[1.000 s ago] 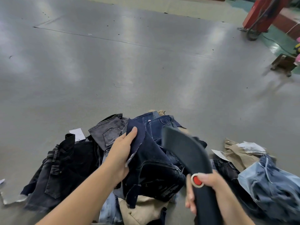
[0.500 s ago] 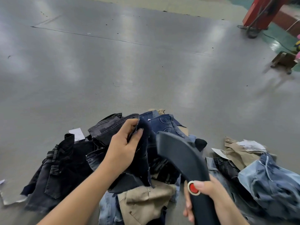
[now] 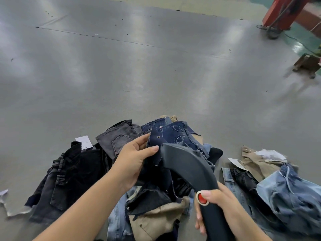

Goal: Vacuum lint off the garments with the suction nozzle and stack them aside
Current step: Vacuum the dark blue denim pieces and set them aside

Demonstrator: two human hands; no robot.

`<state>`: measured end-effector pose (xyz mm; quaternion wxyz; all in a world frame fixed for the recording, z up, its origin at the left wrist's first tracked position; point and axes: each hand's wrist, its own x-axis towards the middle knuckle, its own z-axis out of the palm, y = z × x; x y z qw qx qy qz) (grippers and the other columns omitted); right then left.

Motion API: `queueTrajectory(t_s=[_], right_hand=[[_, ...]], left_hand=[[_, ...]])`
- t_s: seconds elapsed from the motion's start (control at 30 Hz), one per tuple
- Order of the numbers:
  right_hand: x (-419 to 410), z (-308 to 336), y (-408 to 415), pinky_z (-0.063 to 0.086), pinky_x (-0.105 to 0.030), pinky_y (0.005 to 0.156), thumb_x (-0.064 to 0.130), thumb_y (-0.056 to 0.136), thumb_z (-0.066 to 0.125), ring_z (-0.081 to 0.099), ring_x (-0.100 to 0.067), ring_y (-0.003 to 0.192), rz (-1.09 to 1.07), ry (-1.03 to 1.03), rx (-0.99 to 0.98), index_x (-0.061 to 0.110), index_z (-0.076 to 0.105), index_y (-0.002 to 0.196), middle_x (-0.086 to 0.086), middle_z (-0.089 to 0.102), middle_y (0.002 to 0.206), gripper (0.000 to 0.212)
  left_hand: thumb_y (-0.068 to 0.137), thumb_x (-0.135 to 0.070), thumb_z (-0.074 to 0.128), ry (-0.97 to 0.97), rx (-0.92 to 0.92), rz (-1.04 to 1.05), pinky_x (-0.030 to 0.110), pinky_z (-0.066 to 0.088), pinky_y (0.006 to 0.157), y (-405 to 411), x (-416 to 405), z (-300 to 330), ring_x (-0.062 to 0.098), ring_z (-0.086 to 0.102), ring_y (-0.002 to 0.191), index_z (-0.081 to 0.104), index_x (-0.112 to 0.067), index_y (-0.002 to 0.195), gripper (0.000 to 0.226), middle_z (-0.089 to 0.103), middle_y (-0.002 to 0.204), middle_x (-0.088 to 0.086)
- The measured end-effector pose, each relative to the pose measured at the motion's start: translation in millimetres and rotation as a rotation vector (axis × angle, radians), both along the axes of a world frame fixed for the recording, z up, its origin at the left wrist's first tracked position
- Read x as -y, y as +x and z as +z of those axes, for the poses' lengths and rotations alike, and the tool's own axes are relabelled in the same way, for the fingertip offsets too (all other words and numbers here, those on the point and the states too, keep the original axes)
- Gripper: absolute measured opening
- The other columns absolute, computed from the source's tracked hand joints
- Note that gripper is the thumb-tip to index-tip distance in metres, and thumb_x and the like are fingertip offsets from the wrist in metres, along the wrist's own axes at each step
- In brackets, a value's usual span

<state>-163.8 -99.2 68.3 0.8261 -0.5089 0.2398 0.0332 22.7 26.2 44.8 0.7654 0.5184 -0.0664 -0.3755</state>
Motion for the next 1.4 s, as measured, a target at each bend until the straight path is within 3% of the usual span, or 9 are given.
queueTrajectory(t_s=[0.07,0.23,0.33,0.47,0.57,0.7,0.87,1.1,1.4], right_hand=[[-5,-2,-1,0.047,-0.030,0.044,0.027,0.053,0.070,0.053,-0.028,0.042,0.040,-0.050,0.000,0.014,0.070,0.070,-0.022,0.054,0.057,0.022],[-9,-11,-8,0.048,-0.015,0.068,0.034,0.051,0.066,0.062,-0.008,0.077,0.175,-0.208,0.004,0.047,0.069,0.103,-0.003,0.069,0.086,0.054],[-9,-8,-13,0.048,-0.016,0.077,0.035,0.052,0.067,0.064,-0.008,0.091,0.223,-0.264,-0.018,0.045,0.069,0.105,-0.010,0.071,0.105,0.054],[3,-7,-13,0.053,-0.024,0.056,0.030,0.038,0.069,0.068,-0.022,0.065,0.014,-0.200,-0.036,0.027,0.078,0.077,-0.013,0.072,0.074,0.040],[3,0,-5,0.045,-0.030,0.040,0.029,0.046,0.071,0.053,-0.029,0.041,-0.022,-0.108,-0.038,0.016,0.066,0.063,-0.024,0.054,0.055,0.022],[-10,-4,7,0.046,-0.028,0.048,0.033,0.056,0.067,0.056,-0.025,0.047,0.074,-0.180,-0.025,0.028,0.067,0.073,-0.013,0.059,0.058,0.018],[-19,-16,-3,0.043,-0.013,0.067,0.039,0.055,0.065,0.060,-0.001,0.071,0.218,-0.328,-0.089,0.037,0.061,0.113,0.011,0.067,0.073,0.059],[-4,-1,-8,0.046,-0.028,0.047,0.029,0.044,0.070,0.056,-0.026,0.048,0.008,-0.143,-0.025,0.022,0.074,0.083,-0.020,0.057,0.059,0.041],[-9,-8,8,0.045,-0.029,0.042,0.030,0.053,0.068,0.051,-0.029,0.040,0.003,-0.141,-0.056,0.007,0.060,0.080,-0.025,0.052,0.054,0.037]], left_hand=[[0.074,-0.001,0.064,-0.013,-0.054,0.013,0.023,0.058,0.066,1,1,-2,0.015,0.071,0.079,0.070,-0.010,0.103,0.032,0.074,0.097,0.009],[0.081,-0.003,0.060,0.005,-0.130,0.076,0.027,0.059,0.069,11,-1,-2,0.017,0.071,0.078,0.069,-0.009,0.105,0.026,0.074,0.094,0.008],[0.090,0.000,0.054,0.007,-0.130,0.138,0.025,0.059,0.066,16,-1,0,0.014,0.071,0.073,0.068,-0.010,0.104,0.023,0.074,0.088,0.005],[0.090,0.001,0.055,0.038,-0.082,0.141,0.027,0.058,0.068,11,-1,1,0.014,0.072,0.078,0.066,-0.012,0.112,0.027,0.075,0.092,0.003],[0.090,0.003,0.055,0.031,-0.077,0.141,0.025,0.058,0.064,4,2,-1,0.013,0.072,0.077,0.064,-0.013,0.114,0.031,0.075,0.092,0.002],[0.090,0.004,0.055,0.034,-0.081,0.162,0.021,0.057,0.062,6,5,-1,0.012,0.072,0.076,0.065,-0.010,0.112,0.029,0.075,0.089,0.002],[0.091,0.001,0.054,0.027,-0.089,0.188,0.024,0.058,0.062,16,1,-1,0.013,0.072,0.076,0.068,-0.013,0.100,0.022,0.075,0.085,0.002],[0.092,0.000,0.052,0.005,-0.166,0.202,0.023,0.056,0.057,15,-2,0,0.014,0.072,0.073,0.067,-0.011,0.102,0.021,0.075,0.087,0.004],[0.093,0.001,0.052,0.031,-0.142,0.138,0.022,0.057,0.061,1,6,-2,0.011,0.071,0.072,0.066,-0.011,0.107,0.023,0.075,0.087,0.002]])
